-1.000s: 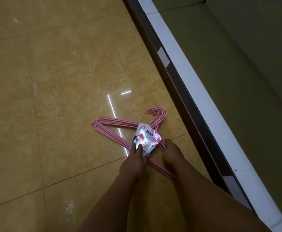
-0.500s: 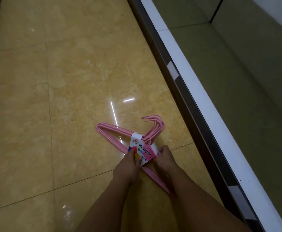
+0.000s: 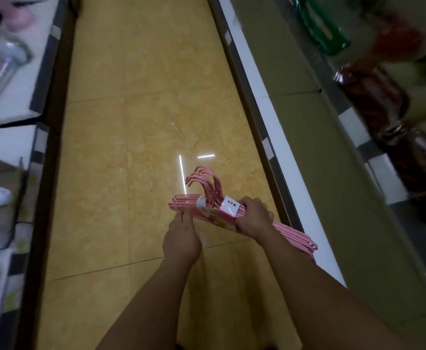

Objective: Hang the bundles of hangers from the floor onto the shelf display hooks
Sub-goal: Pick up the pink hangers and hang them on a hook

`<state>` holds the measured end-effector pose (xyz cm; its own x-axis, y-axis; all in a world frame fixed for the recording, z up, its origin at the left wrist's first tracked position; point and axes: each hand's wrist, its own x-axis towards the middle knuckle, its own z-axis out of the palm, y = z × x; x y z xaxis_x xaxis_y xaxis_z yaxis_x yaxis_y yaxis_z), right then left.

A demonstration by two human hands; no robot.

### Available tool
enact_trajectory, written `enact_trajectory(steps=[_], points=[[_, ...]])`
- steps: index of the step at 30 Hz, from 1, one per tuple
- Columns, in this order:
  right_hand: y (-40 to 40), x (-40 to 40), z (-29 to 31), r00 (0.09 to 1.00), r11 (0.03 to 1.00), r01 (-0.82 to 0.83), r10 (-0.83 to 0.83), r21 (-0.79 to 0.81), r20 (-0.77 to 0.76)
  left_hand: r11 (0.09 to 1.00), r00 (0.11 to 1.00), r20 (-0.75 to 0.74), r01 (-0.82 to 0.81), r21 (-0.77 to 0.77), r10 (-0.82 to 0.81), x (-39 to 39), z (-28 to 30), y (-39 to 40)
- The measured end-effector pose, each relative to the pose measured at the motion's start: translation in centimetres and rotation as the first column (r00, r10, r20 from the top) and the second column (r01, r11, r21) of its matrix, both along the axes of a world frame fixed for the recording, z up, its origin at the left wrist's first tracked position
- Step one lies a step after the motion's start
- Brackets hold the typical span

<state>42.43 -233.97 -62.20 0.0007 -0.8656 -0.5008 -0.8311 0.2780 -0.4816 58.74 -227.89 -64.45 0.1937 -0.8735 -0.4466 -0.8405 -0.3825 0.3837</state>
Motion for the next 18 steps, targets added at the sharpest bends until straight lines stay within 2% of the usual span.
enact_trajectory(steps=[6,12,15,16,18], points=[[1.4,2.8,16.5,0.985,0.986,-0.168,0.168,-0.017,0.024,0.999,0.999,0.036,-0.024,0.029,0.023,3.3,15.7,0.7],[1.4,5.8,32.3,0.941,0.944,-0.279,0.231,0.178,0.248,0.995,0.991,0.125,-0.052,0.081,0.041,7.9,29.3,2.6],[1.2,7.8,38.7,0.924,0.919,-0.326,0.260,0.221,0.282,0.993,0.990,0.082,-0.118,-0.014,0.118,10.3,34.9,3.6],[1.4,8.7,40.6,0.919,0.913,-0.347,0.285,0.215,0.273,0.987,0.985,0.081,-0.145,-0.076,0.151,11.2,36.7,4.1],[2.0,10.4,42.7,0.905,0.902,-0.402,0.364,0.161,0.219,0.979,0.983,0.033,-0.178,-0.103,0.182,12.2,40.0,5.2]])
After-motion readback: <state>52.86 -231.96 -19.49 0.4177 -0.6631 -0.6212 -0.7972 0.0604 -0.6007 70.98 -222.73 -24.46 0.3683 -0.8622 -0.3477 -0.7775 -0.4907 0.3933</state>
